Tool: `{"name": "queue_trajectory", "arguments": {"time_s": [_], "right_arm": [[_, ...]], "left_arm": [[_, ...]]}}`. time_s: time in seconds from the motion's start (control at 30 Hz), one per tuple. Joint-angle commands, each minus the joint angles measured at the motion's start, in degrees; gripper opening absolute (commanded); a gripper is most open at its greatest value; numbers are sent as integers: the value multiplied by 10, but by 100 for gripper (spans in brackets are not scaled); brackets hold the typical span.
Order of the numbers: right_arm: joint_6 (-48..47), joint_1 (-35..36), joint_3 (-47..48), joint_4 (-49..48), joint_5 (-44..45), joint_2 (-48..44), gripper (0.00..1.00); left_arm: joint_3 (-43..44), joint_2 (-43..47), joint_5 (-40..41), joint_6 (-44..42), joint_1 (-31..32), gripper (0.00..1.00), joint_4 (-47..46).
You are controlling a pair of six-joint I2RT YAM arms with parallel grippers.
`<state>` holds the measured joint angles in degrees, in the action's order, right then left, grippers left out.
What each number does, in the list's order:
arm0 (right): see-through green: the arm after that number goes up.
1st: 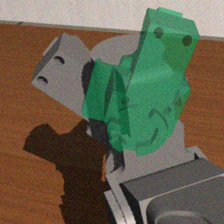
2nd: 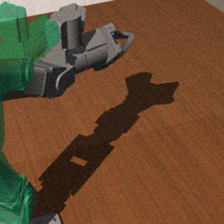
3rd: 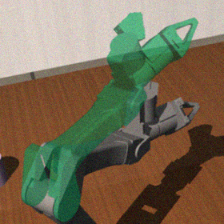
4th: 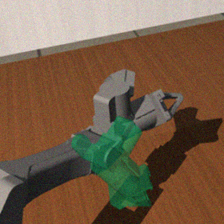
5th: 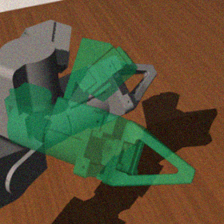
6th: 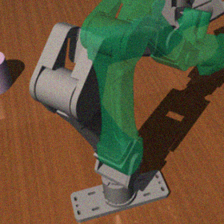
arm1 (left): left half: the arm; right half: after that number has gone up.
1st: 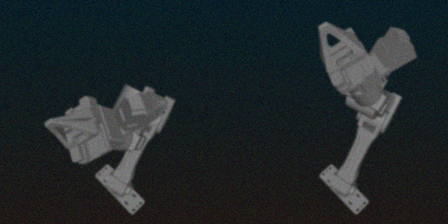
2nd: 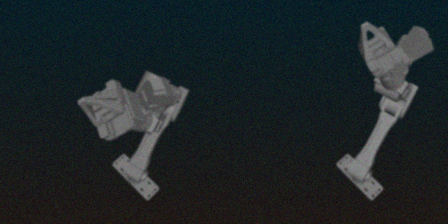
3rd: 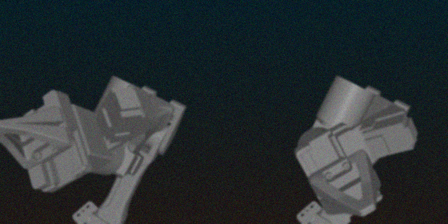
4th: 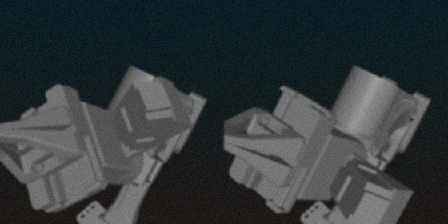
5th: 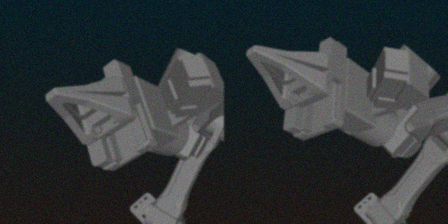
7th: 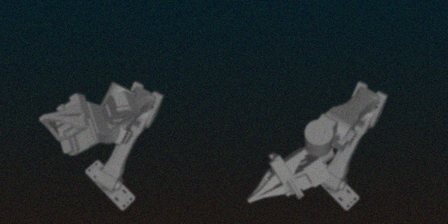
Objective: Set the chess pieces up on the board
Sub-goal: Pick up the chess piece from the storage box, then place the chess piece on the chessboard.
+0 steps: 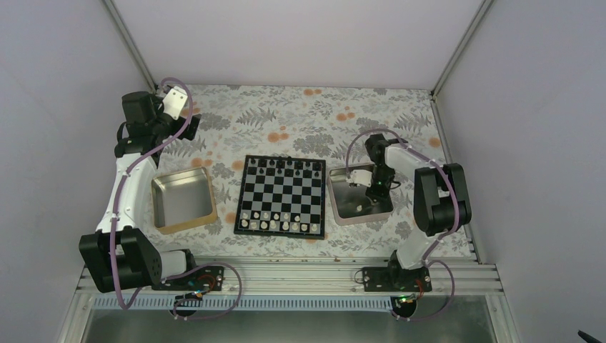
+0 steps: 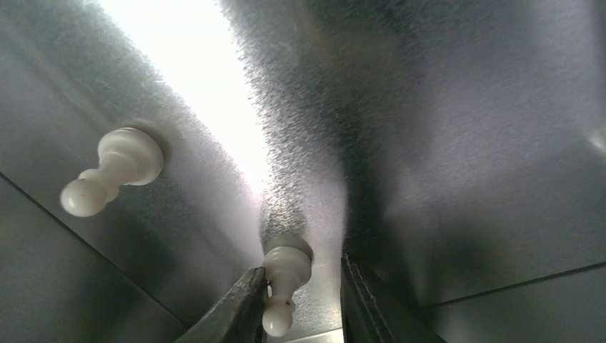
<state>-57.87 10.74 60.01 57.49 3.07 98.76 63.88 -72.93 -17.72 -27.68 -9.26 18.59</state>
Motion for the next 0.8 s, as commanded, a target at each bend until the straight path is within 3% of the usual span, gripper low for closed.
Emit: {"name": "queue_trajectory", "arguments": {"time_s": [0.0,0.2,0.37,0.77], "right_arm": [[5,-5,-3,6,-11,6,26],[7,-3,20,28,-14,-12,9],[24,29,62,68,-3,-44,7],[77,274,217,136,-20,-38,7]], "left_arm": [[9,-6,-14,1,-3,100,-2],[8,-4,-14,1,-3,100,-2],[9,-1,-15,1,-4,100,-3],[9,1,-14,2,-3,100,-3]]}}
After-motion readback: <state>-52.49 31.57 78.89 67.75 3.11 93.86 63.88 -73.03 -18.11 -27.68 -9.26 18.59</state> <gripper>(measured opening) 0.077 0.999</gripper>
